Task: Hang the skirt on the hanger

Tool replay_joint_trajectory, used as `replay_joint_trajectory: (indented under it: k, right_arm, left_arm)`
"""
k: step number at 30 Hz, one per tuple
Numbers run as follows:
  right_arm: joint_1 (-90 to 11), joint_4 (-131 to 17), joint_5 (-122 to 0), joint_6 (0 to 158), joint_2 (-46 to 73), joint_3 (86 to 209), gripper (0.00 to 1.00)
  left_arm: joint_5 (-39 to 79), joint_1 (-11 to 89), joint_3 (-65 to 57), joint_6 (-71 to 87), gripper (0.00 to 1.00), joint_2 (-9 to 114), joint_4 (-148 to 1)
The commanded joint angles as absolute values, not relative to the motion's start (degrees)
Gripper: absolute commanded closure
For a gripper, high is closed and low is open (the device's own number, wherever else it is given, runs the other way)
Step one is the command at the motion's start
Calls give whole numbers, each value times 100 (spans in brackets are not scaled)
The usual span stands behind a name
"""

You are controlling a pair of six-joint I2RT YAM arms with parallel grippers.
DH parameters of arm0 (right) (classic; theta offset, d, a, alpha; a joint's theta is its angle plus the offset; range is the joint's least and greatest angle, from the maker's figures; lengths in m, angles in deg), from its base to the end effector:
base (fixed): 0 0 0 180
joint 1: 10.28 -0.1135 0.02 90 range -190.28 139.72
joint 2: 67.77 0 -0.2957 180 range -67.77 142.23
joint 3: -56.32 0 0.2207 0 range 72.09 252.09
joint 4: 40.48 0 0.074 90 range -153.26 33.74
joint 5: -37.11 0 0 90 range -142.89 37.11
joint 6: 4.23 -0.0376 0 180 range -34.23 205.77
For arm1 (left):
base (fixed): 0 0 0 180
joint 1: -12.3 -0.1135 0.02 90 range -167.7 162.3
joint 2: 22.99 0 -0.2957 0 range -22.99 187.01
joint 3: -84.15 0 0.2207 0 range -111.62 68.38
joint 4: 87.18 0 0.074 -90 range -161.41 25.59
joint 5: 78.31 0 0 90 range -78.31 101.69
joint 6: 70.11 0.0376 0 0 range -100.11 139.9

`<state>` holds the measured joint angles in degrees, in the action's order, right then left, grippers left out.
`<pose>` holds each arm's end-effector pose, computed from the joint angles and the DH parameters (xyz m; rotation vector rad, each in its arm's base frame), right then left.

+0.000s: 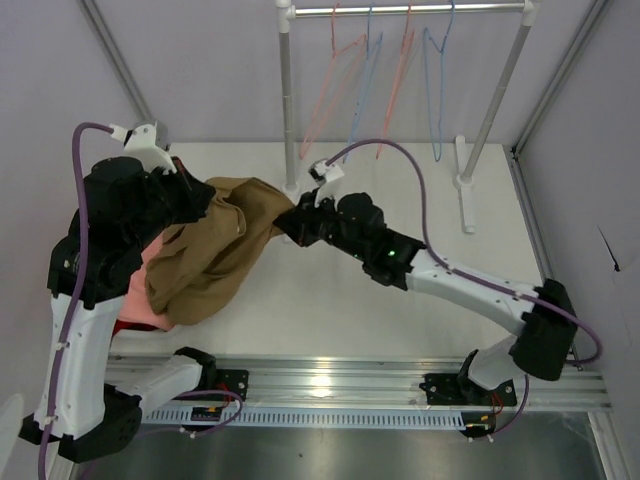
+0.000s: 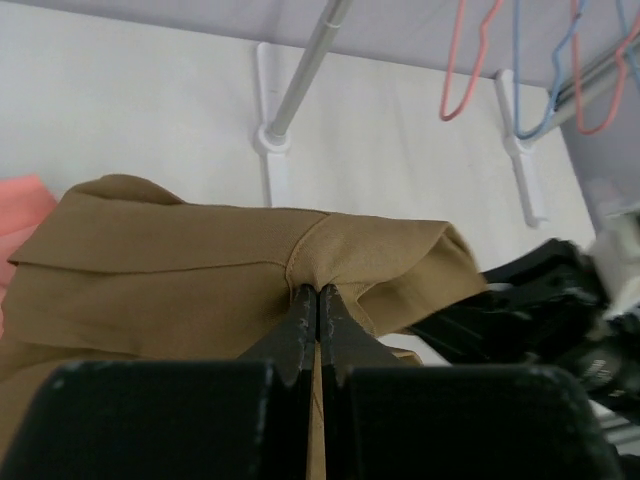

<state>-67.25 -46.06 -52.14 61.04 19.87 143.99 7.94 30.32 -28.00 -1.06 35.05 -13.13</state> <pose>0.1855 0.2844 0.3983 -0.4846 1.7148 1.0489 0.0937 -0.0279 0.5051 -0.0940 1.9356 -0.3932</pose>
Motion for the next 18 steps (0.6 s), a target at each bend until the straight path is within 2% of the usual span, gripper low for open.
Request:
replay_joint_trajectory:
  k: [1, 11, 18]
  right_arm:
    - [-6706, -5334, -4385, 6520, 1126, 14846, 100]
    - [-6328, -7363, -3830, 6934, 167, 15620, 100]
    - [-5801, -8016, -3901, 7004, -141, 15507, 100]
  left_arm:
    - [1432, 3093, -3208, -120, 100, 3607, -1832]
    - [2320, 3093, -3129, -462, 100, 3880, -2394]
    - [2856, 3111, -2182, -700, 100, 3933, -2946]
